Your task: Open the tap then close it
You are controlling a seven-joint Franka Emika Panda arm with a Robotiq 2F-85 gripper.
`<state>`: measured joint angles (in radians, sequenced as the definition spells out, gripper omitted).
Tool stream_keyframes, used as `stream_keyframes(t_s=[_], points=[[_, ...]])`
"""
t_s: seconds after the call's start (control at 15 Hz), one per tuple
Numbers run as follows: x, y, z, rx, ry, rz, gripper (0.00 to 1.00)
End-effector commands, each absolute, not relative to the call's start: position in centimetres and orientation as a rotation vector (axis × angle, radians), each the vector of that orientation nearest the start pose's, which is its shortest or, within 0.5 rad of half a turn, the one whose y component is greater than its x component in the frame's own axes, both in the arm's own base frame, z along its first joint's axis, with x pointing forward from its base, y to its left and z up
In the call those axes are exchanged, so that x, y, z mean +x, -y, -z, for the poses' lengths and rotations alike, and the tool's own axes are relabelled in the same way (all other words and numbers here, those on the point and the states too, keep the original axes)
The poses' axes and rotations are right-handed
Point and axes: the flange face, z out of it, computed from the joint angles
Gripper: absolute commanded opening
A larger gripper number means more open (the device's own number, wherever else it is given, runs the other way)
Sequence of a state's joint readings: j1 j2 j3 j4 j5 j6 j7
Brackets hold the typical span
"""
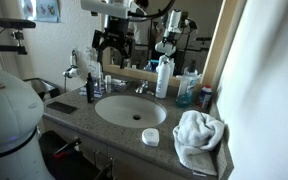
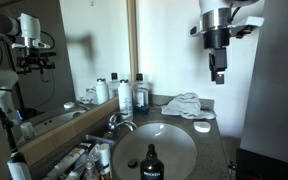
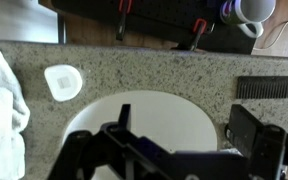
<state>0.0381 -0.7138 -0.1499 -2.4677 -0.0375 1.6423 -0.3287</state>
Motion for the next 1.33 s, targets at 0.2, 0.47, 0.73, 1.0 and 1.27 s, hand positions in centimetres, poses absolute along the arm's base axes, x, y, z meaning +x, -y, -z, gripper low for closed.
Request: stream_keyframes(t_s=[0.2,0.47,0.73,1.0,1.27], points=[[43.2,3.0,-47.9,-3.07,0.564,0.059,1.0],[48.5,2.0,-44.5,-3.069,0.566,0.161,1.0],[52.4,0.8,-41.9,-3.055,0.574,0.227,1.0],[55.6,-0.5,-39.9,-3.037,0.566,0.297,1.0],[58.2,-1.1,-37.7,-3.036,0.573,0.336,1.0]])
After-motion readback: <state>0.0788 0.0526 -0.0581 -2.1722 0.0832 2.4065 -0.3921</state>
